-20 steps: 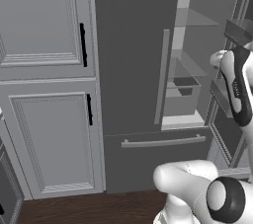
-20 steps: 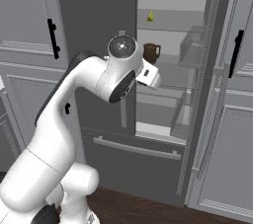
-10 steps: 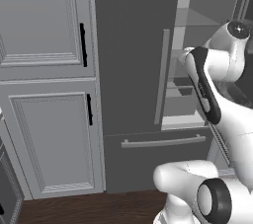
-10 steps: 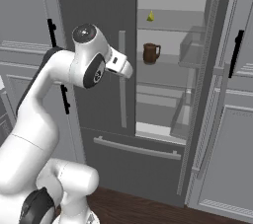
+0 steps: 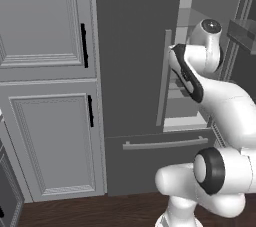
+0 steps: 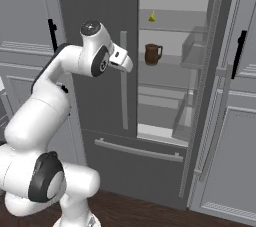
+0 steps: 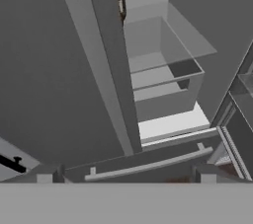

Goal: Grab a lemon wedge from the fridge and one ice cube from the ice bowl, and put them in the glass of lemonade.

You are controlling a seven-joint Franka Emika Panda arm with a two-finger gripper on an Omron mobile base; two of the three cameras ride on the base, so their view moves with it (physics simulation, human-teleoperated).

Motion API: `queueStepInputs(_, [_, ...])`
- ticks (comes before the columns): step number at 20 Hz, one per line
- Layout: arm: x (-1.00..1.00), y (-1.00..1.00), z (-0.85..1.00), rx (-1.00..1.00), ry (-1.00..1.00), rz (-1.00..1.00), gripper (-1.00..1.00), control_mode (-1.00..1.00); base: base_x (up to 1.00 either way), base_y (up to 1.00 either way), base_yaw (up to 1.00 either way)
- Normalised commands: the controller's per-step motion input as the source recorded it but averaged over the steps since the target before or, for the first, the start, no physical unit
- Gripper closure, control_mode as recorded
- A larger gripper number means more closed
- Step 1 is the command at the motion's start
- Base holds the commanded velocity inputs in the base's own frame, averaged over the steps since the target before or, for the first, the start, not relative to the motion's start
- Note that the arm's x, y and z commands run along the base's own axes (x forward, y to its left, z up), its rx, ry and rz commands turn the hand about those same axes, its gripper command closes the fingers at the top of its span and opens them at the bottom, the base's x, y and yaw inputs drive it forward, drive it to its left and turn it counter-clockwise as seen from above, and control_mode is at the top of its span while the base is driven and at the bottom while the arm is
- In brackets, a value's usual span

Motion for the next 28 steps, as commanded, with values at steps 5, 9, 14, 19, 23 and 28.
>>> queueStepInputs(5, [0.9,0.18,-0.28,0.0,0.03,0.0,-1.0,-1.0,0.0,0.0,0.0])
queueStepInputs(9, [0.66,0.0,-0.24,0.0,0.0,0.0,-1.0,-1.0,0.0,0.0,0.0])
queueStepInputs(14, [0.68,0.0,-0.28,0.0,0.0,0.0,-1.0,-1.0,0.0,0.0,0.0])
queueStepInputs(19, [0.57,0.0,-0.24,0.0,0.0,0.0,-1.0,-1.0,0.0,0.0,0.0])
queueStepInputs(23, [0.54,-0.05,-0.17,0.0,-0.01,0.0,-1.0,-1.0,0.0,0.0,0.0])
queueStepInputs(28, [0.39,-0.14,-0.12,0.0,-0.03,0.0,-1.0,-1.0,0.0,0.0,0.0])
